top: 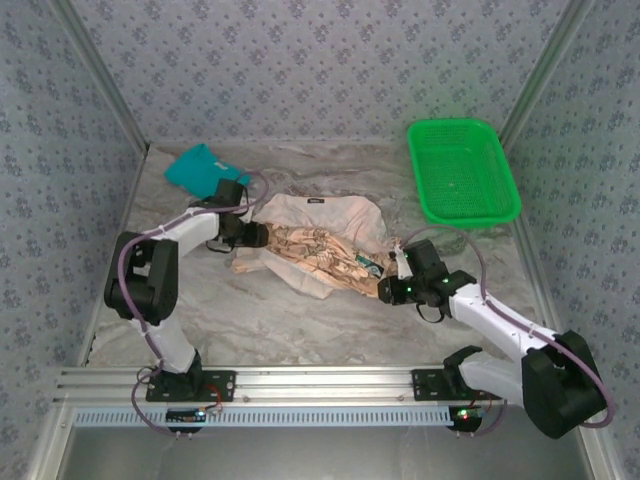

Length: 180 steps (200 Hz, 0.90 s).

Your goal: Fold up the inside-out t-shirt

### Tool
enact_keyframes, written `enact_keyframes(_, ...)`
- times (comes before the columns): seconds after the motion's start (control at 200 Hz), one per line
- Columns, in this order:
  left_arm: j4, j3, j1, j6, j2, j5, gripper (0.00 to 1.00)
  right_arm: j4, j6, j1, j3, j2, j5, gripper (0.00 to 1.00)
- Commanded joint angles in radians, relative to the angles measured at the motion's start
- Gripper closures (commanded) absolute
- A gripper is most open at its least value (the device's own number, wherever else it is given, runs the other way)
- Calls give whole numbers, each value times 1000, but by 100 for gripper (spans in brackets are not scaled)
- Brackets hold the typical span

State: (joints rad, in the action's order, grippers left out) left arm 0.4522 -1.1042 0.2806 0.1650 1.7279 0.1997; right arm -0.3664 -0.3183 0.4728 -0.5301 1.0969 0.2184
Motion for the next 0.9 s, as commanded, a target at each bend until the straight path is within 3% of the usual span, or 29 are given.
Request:
enact_keyframes(0.0,111,-48,51,-29,-144,18,48,-66,78,83,-112,-7,-60,55)
enact_keyframes(0.095,58,-28,150,-78,-183,149,46,-47,156,181,-197,54,-103,49)
enact_keyframes(0.175,-9,-12,254,-118,-152,192,44,-2,203,214,-245,145,-97,46)
enact_keyframes(0.27,-134,14,280,-50,-91,263,40,94,231,217,-269,255,-83,44)
enact_keyframes(0.385,-145,-25,303,-55,-18,161,37,145,251,215,-324,367,-76,44)
enact_keyframes(0.45,-109,-80,318,-75,37,146,37,168,254,213,-337,406,-79,48)
enact_keyframes(0.52,-85,-127,331,-75,97,168,38,175,250,212,-346,423,-118,76)
enact_keyframes(0.59,-83,-145,333,-74,136,176,49,184,251,203,-338,397,-126,91)
enact_keyframes(0.695,-75,-165,299,-78,136,156,100,186,248,178,-310,328,-84,99)
enact_keyframes(0.895,-34,-163,143,-82,-166,209,100,36,240,86,-333,149,-47,100)
